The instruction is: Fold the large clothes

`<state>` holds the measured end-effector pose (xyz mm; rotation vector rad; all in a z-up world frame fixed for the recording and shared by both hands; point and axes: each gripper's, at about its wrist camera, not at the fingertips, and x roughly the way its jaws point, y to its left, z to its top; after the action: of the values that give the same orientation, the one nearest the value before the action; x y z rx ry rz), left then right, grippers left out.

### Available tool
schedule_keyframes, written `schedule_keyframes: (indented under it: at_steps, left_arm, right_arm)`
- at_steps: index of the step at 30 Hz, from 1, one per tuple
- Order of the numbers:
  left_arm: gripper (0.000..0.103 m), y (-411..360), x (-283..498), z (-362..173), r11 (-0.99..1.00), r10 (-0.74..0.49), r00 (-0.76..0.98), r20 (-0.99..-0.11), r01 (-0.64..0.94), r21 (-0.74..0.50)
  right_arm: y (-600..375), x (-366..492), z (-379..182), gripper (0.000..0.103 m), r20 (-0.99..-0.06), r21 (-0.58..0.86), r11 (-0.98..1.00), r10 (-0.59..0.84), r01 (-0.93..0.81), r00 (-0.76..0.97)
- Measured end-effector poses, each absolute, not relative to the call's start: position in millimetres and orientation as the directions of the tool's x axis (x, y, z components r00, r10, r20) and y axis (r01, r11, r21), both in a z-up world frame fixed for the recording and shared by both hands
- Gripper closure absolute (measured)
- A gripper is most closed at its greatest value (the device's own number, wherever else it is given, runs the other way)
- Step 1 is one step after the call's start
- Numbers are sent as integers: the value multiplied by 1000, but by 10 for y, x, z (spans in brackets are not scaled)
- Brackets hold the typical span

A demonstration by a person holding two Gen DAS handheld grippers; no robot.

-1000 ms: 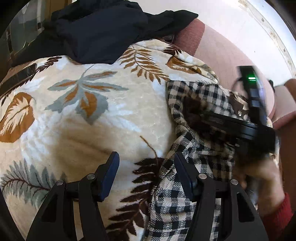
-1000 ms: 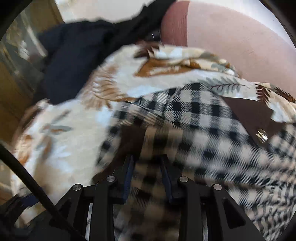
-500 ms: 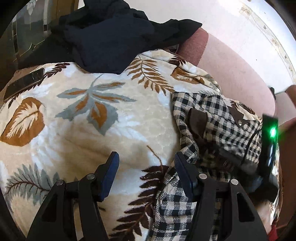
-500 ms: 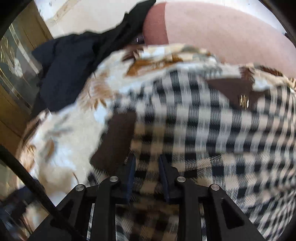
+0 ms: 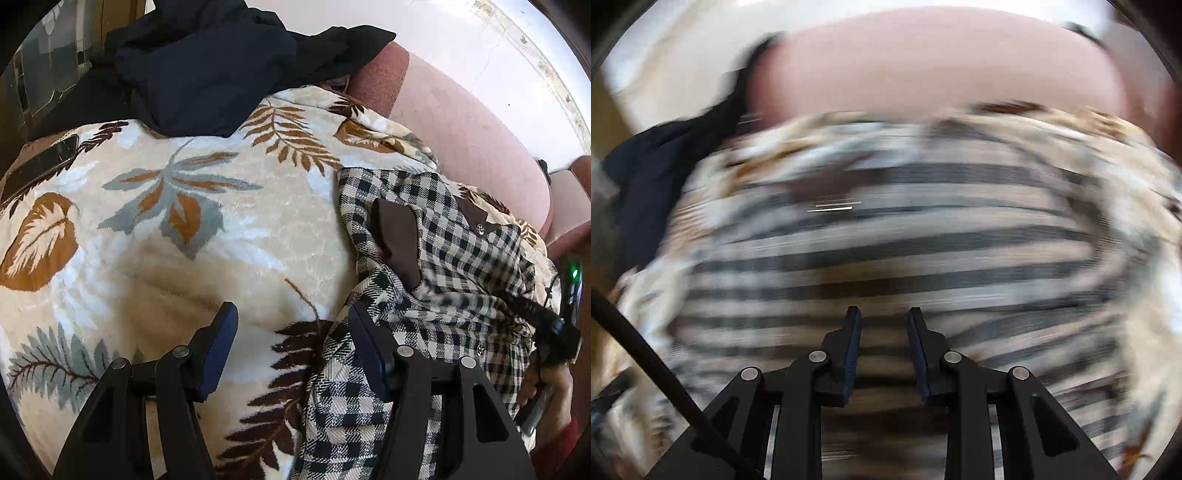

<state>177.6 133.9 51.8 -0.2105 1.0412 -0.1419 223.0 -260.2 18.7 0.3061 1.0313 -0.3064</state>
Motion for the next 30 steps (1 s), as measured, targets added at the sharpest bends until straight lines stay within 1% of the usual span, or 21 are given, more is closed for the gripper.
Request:
schedule_keyframes:
  at_steps: [1, 2, 3, 4, 5, 6, 7, 8, 9, 10, 13, 17, 20, 23, 26, 28, 29, 30]
  left_arm:
    - [42, 1339, 1788, 500, 971, -216, 495, -842, 16, -240]
    - [42, 1337, 1796, 487, 971, -215, 493, -843, 16, -238]
    - [42, 1336, 1802, 475, 972, -213, 490, -845, 17, -235]
    - [42, 1328, 1803, 462, 973, -209, 488, -847, 19, -230]
    - [42, 1317, 1801, 449, 974, -206, 486, -849, 22, -224]
    - [42, 1305, 1796, 437, 975, -204, 484, -851, 25, -219]
    - [42, 1295, 1786, 423, 976, -203, 482, -852, 31, -215]
    - [42, 1286, 1777, 411, 976, -205, 481, -853, 38, -213]
    - [42, 1276, 1762, 394, 977, -207, 479, -853, 48, -209]
    - [42, 1269, 1747, 379, 977, -209, 477, -854, 56, -208]
    - [41, 1261, 1683, 293, 974, -227, 460, -859, 84, -212]
    - [41, 1265, 1539, 126, 961, -274, 409, -870, 140, -238]
    - [41, 1257, 1378, 103, 949, -312, 399, -862, 184, -258]
    - [41, 1256, 1199, 96, 901, -429, 333, -840, 231, -368]
    - [41, 1280, 968, 42, 843, -536, 279, -797, 232, -486]
    - [41, 1313, 778, 22, 816, -578, 274, -769, 221, -534]
    - [41, 1319, 705, 27, 808, -588, 270, -762, 224, -544]
    - [41, 1329, 625, 30, 800, -599, 268, -755, 228, -554]
  right_arm:
    - [-2816, 2162, 147, 78, -875, 93, 896, -135, 434, 464]
    - [-2971, 2098, 150, 91, -869, 129, 884, -118, 450, 481]
    - [-3135, 2001, 171, 97, -865, 198, 865, -68, 461, 498]
    - [-3210, 1931, 206, 99, -862, 225, 852, -51, 472, 504]
    - [-3245, 1853, 267, 98, -861, 208, 847, -79, 490, 502]
    - [-3256, 1760, 348, 96, -858, 156, 849, -137, 505, 495]
    - [-3268, 1662, 410, 86, -851, 146, 855, -147, 497, 503]
    - [-3286, 1566, 449, 62, -850, 153, 859, -138, 488, 509]
    - [-3317, 1416, 485, 52, -849, 157, 857, -137, 491, 511]
    - [-3350, 1272, 505, 49, -846, 165, 854, -134, 493, 517]
    - [-3477, 806, 467, 49, -852, 211, 832, -100, 513, 514]
    - [-3744, 136, 243, 49, -859, 323, 759, -14, 565, 511]
    - [-3818, -141, 135, 49, -813, 441, 716, 61, 542, 580]
    - [-3753, -297, 113, 49, -783, 526, 691, 165, 496, 600]
    - [-3654, -460, 32, 49, -724, 632, 633, 277, 447, 632]
    - [-3591, -577, -54, 49, -655, 729, 542, 375, 418, 656]
    - [-3544, -640, -90, 49, -625, 762, 505, 410, 406, 664]
    - [-3503, -679, -94, 49, -615, 773, 493, 422, 400, 666]
